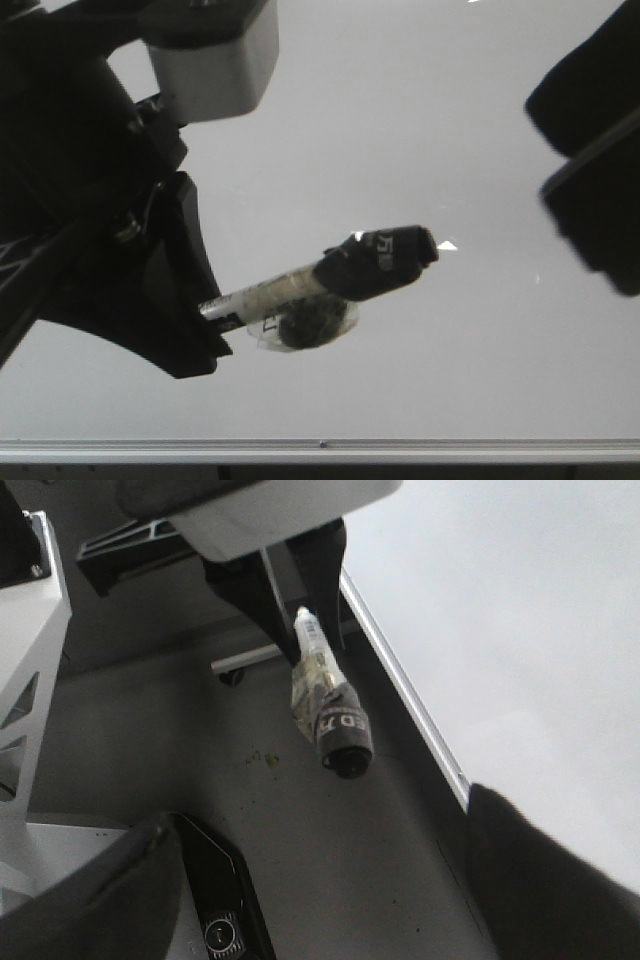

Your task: Write number 4 on whiteboard

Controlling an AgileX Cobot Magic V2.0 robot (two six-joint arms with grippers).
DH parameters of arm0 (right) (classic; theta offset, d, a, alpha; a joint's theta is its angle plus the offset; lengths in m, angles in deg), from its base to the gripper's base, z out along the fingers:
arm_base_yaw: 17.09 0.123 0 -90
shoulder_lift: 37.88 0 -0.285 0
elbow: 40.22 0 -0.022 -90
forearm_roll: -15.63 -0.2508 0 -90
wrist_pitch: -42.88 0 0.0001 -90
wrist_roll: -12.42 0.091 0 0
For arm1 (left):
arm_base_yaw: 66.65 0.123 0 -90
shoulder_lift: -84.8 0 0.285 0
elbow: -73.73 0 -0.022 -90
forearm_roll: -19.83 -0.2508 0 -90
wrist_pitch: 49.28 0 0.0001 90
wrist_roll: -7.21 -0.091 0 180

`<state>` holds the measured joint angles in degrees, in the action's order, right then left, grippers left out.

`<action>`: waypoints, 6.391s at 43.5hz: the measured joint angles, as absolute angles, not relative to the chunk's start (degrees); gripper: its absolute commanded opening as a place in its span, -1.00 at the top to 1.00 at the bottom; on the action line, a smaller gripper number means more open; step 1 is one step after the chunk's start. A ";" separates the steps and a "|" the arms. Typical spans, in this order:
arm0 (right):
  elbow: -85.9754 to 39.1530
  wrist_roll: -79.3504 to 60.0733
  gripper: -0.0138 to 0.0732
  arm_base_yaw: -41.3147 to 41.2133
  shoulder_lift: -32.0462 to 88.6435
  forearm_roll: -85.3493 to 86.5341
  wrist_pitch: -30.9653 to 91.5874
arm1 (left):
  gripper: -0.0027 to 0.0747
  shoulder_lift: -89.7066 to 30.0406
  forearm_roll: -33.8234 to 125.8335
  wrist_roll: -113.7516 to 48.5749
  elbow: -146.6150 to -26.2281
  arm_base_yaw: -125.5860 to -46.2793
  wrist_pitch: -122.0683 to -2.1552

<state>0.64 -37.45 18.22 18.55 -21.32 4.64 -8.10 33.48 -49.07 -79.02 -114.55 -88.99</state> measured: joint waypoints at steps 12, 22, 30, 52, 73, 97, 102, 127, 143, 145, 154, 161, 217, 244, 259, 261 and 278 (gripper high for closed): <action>-2.94 -38.84 -0.69 19.97 30.55 -21.71 10.49 | 0.98 -8.10 34.66 -49.07 -80.39 -114.55 -88.99; -6.01 -39.05 -0.21 19.97 36.24 -22.62 10.37 | 0.98 -8.10 35.37 -49.07 -80.39 -114.55 -88.99; -6.69 -39.05 0.07 20.07 37.64 -23.88 8.66 | 0.98 -8.10 35.82 -49.07 -80.39 -114.55 -88.89; -6.78 -39.21 0.83 20.07 37.64 -24.26 6.48 | 0.37 -8.10 37.44 -49.57 -80.39 -114.55 -87.97; -6.80 -37.33 0.83 9.02 33.99 -22.44 1.95 | -0.66 -8.10 41.58 -48.74 -80.39 -114.59 -81.88; -6.80 -32.88 0.83 -10.17 25.63 -23.20 9.02 | 0.98 -8.10 41.95 -48.62 -80.39 -114.59 -82.47; -7.88 -32.76 0.83 -10.17 26.87 -25.17 11.71 | 0.98 -8.10 41.95 -48.62 -80.39 -114.59 -82.47; -21.82 -32.76 0.83 -10.17 46.98 -26.20 17.12 | 0.98 -8.10 41.95 -48.62 -80.39 -114.59 -82.54; -22.01 -32.76 0.83 -9.13 51.05 -26.20 11.06 | 0.98 -8.10 41.95 -48.62 -80.39 -114.68 -82.54; -22.01 -32.76 0.83 -8.33 51.87 -26.20 10.65 | 0.98 -8.10 41.95 -48.62 -80.39 -114.68 -82.54; -22.01 -31.38 0.83 -7.08 52.48 -25.56 10.76 | 0.98 -8.10 41.95 -48.62 -80.39 -114.68 -82.54; -22.01 -27.64 0.83 -9.59 52.05 -22.07 8.77 | 0.98 -8.10 41.95 -48.62 -80.39 -114.68 -82.54; -22.99 -23.43 0.83 -12.83 50.54 -17.15 4.19 | 0.98 -8.10 42.05 -48.62 -80.39 -114.68 -82.54; -17.60 -28.23 0.83 1.47 42.46 -15.88 -3.77 | -0.60 -11.12 42.05 -48.62 -80.39 -114.68 -71.41; -17.60 -29.66 0.83 15.22 42.46 -15.88 1.33 | -0.59 -14.68 42.05 -48.72 -80.39 -114.68 -73.11; -17.60 -29.79 0.83 16.63 42.46 -15.88 1.59 | -0.59 -14.57 42.05 -48.72 -80.39 -114.68 -73.63; -19.65 -30.15 0.83 17.76 41.13 -15.88 0.11 | -0.36 -13.86 38.43 -48.83 -80.39 -114.68 -77.38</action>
